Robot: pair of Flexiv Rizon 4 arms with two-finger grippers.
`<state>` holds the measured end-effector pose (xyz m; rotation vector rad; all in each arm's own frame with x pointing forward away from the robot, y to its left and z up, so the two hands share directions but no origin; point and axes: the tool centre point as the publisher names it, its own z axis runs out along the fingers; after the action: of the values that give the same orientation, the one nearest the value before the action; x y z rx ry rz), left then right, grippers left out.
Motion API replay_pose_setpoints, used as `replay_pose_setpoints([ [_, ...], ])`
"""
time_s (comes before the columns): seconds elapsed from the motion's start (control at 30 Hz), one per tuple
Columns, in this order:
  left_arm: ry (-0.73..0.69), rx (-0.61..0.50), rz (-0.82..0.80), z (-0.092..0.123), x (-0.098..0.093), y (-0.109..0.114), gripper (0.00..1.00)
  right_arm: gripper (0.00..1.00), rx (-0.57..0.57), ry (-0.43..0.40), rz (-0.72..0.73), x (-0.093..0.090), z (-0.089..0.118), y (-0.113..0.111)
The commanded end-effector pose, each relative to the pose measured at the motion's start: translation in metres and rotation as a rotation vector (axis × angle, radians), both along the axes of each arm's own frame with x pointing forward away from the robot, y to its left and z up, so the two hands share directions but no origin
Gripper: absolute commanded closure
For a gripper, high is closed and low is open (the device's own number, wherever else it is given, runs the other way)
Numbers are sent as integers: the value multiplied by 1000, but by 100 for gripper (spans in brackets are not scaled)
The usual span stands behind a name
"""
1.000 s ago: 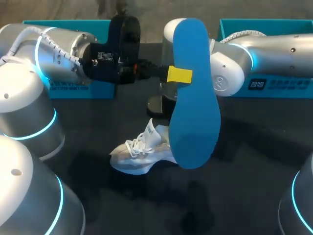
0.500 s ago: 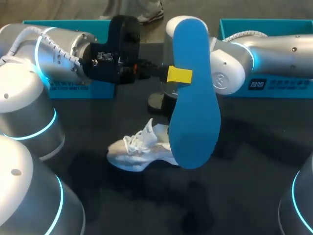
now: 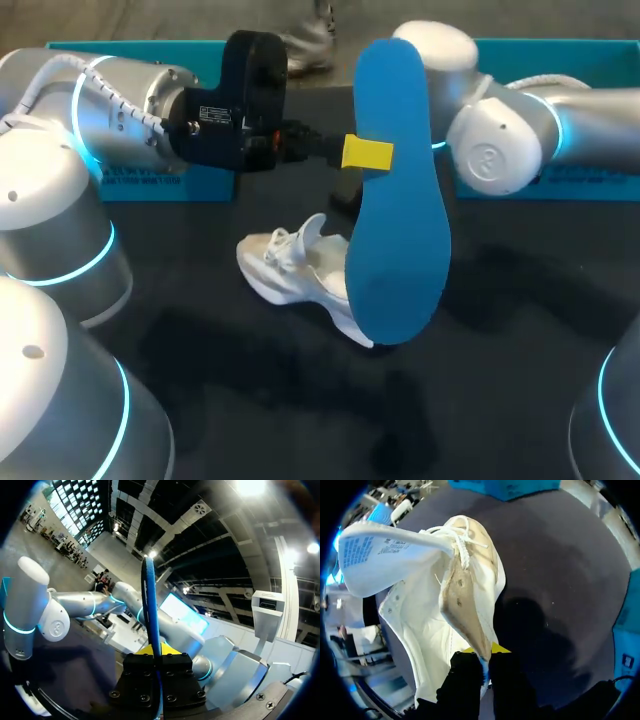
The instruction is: Take the shoe out of the shoebox, open the shoe tongue, remove and reinsert the insole, then place the shoe into the shoebox
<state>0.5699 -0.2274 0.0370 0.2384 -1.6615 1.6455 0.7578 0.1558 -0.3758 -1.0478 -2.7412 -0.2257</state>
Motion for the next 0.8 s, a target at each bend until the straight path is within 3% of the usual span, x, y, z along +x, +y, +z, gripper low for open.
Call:
replay_pose_setpoints([
  [0.03,1,-3,1,-1,-1,0,100,100,73,-47,-186,-6,7,-5],
  [0.43,1,-3,1,-1,-1,0,100,100,-51,-63,-498,-23,31,-16],
  [0.8,1,-3,1,-1,-1,0,100,100,-27,-79,-629,-24,21,-14],
])
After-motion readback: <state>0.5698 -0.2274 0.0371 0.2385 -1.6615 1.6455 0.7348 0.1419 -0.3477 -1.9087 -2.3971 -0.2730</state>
